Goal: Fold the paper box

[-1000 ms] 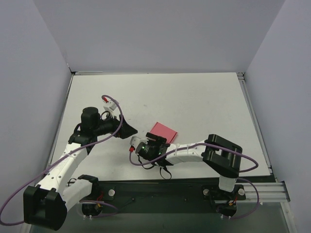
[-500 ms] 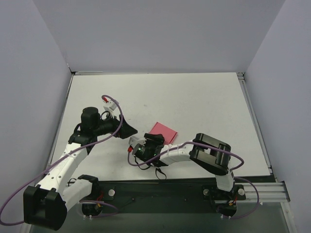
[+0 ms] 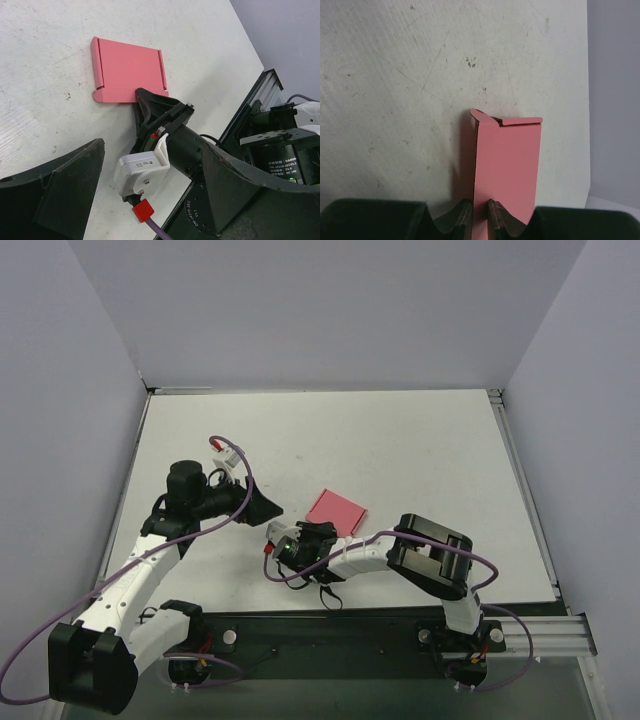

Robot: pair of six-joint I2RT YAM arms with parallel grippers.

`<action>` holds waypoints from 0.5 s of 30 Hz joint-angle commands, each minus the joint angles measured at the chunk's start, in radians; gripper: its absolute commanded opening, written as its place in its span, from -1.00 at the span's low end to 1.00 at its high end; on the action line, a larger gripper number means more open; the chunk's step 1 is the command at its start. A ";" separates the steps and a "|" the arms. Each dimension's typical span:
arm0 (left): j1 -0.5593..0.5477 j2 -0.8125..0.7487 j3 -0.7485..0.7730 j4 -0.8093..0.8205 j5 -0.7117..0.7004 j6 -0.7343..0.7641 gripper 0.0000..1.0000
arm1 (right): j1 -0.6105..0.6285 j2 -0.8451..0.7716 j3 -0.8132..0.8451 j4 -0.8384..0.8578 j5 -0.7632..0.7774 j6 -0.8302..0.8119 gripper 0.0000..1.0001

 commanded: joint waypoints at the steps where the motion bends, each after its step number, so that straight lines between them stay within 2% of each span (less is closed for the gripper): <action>1: -0.002 -0.006 0.014 0.022 0.002 0.014 0.76 | -0.010 -0.006 -0.007 -0.094 -0.108 0.035 -0.82; 5: -0.004 -0.010 0.014 0.022 0.001 0.014 0.77 | -0.011 -0.073 0.003 -0.143 -0.113 0.069 -1.00; 15: -0.004 -0.026 0.014 0.020 -0.004 0.014 0.77 | -0.022 -0.271 0.049 -0.322 -0.236 0.141 -1.00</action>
